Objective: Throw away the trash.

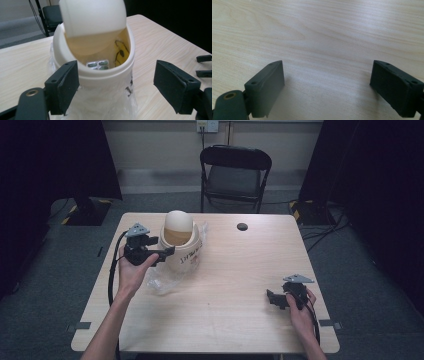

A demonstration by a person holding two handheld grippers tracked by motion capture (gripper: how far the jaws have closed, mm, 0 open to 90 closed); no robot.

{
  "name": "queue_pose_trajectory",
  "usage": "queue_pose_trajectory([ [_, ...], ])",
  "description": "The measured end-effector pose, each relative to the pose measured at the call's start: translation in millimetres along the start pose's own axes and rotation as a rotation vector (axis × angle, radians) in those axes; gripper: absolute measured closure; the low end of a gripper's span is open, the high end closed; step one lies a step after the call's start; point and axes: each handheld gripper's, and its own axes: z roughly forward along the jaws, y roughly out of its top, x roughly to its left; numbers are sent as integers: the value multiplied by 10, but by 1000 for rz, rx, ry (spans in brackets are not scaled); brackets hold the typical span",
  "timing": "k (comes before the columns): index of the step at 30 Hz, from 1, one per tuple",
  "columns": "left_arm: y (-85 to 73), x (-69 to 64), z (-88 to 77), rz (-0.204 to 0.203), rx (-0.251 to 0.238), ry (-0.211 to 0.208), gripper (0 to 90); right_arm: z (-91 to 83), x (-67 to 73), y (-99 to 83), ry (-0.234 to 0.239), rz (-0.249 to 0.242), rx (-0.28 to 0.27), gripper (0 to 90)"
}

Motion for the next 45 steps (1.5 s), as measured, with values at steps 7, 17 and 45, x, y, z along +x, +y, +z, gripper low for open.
queue_pose_trajectory([
  [7,-140,25,-127,-68,-5,14,201,0,0,0,0,0,0,111],
  [17,-404,72,-311,-65,27,44,186,0,0,0,0,0,0,111],
  [45,-1385,202,-349,-66,220,108,201,0,0,0,0,0,0,111],
])
